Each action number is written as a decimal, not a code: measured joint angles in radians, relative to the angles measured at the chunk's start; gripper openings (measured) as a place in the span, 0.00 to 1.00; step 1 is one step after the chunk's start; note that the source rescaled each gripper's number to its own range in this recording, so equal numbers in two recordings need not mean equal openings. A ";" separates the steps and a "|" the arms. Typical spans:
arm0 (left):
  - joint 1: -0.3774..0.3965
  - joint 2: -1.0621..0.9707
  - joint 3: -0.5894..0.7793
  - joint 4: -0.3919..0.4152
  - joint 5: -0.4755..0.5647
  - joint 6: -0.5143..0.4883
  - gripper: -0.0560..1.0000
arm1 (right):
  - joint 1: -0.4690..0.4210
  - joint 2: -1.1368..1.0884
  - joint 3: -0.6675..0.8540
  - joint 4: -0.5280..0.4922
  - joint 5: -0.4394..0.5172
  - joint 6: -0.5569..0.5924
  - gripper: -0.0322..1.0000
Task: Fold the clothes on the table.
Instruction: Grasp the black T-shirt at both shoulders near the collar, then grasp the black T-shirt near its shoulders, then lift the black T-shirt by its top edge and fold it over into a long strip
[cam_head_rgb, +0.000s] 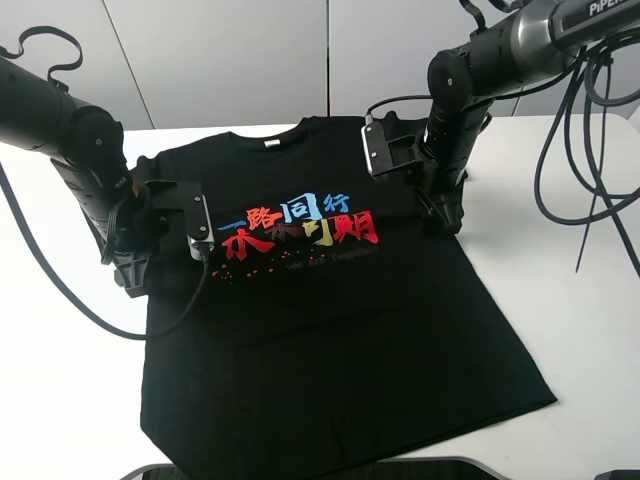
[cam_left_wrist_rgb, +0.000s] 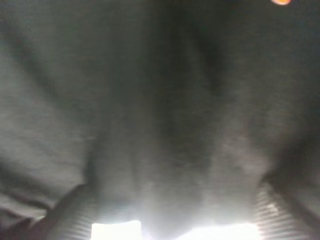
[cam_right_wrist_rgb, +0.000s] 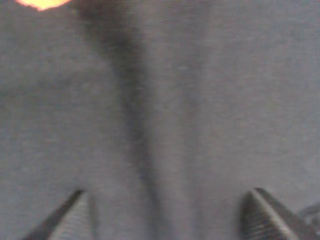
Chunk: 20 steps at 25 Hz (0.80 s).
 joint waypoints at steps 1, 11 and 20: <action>-0.001 0.000 0.000 -0.009 0.007 0.000 0.65 | 0.000 0.003 0.000 0.006 0.010 0.005 0.54; -0.003 0.002 0.000 0.003 -0.003 0.000 0.09 | 0.000 0.010 0.002 0.014 0.014 0.017 0.04; -0.003 -0.015 0.004 0.043 -0.035 0.000 0.09 | 0.000 -0.016 0.010 0.012 -0.032 0.062 0.04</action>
